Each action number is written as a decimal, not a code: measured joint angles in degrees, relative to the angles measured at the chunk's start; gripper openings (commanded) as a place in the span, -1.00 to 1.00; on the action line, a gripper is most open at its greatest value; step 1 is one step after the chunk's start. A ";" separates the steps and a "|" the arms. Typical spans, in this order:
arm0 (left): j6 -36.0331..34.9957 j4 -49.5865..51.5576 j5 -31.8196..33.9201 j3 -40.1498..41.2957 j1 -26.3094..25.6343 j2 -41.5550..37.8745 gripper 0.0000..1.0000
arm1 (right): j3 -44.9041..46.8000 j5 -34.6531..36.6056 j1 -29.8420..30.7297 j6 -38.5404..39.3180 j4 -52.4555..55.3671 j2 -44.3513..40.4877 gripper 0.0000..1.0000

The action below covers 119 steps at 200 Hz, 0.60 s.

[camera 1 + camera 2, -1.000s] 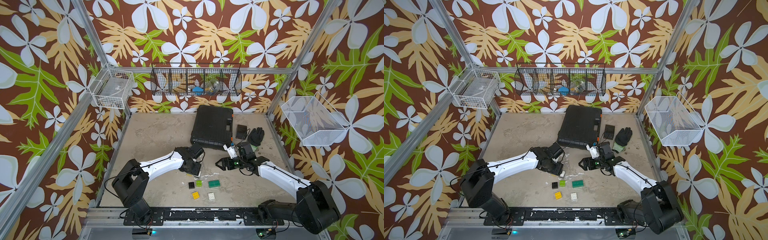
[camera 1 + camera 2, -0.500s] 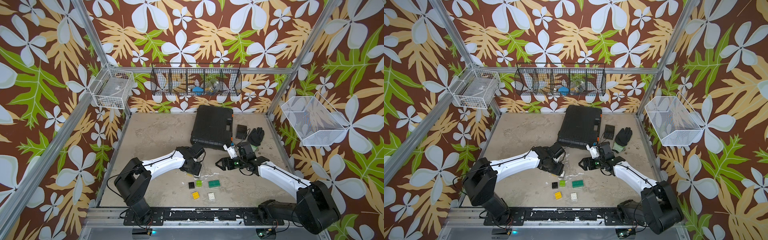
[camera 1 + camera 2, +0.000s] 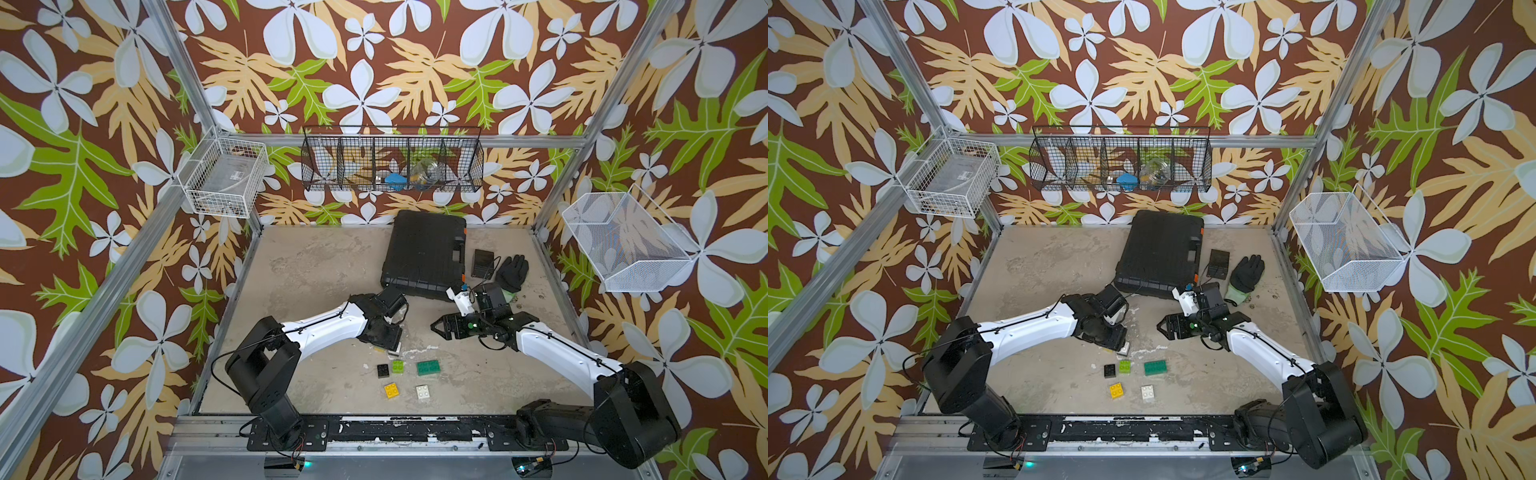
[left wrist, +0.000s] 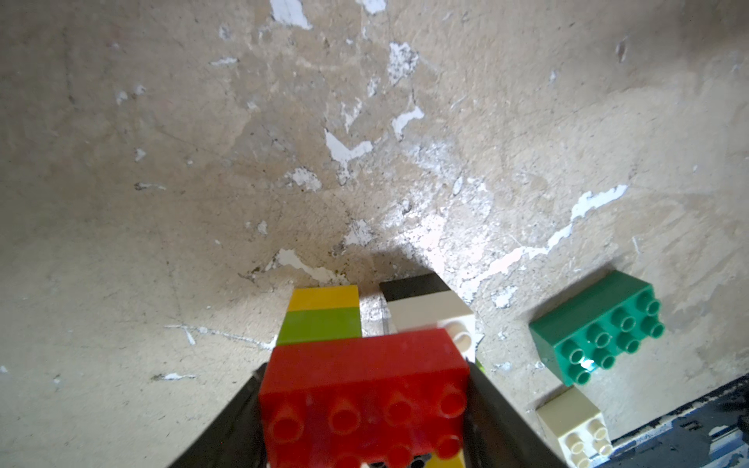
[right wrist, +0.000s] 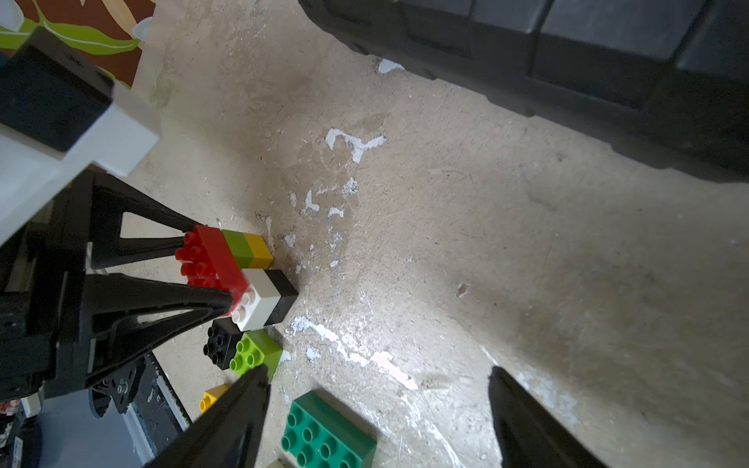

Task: Assemble a giraffe with lego
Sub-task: Assemble the lego brick with the lego brick.

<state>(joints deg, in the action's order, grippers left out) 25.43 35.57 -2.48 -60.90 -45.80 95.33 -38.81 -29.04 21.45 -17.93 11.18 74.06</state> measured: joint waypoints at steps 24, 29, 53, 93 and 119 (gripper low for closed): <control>0.02 -2.14 -0.39 0.83 0.00 0.02 0.25 | -0.24 0.09 0.00 0.02 0.00 -0.02 0.74; 0.04 -2.25 -0.39 0.92 0.00 0.02 0.25 | -0.31 0.13 0.00 0.04 0.04 -0.04 0.73; 0.04 -3.04 -0.33 0.92 -0.02 0.31 0.25 | -0.63 0.37 0.00 0.15 0.11 -0.33 0.73; 0.02 -3.41 -0.09 0.81 -0.02 0.72 0.25 | -1.01 0.70 -0.20 0.31 0.55 -1.44 0.74; 0.02 -4.37 -0.04 0.81 -0.02 1.25 0.25 | -1.42 0.76 -1.31 0.39 0.94 -2.08 0.74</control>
<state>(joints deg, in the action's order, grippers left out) 25.45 31.20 -2.52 -60.10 -45.82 96.57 -40.23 -28.27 20.14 -17.54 12.12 71.99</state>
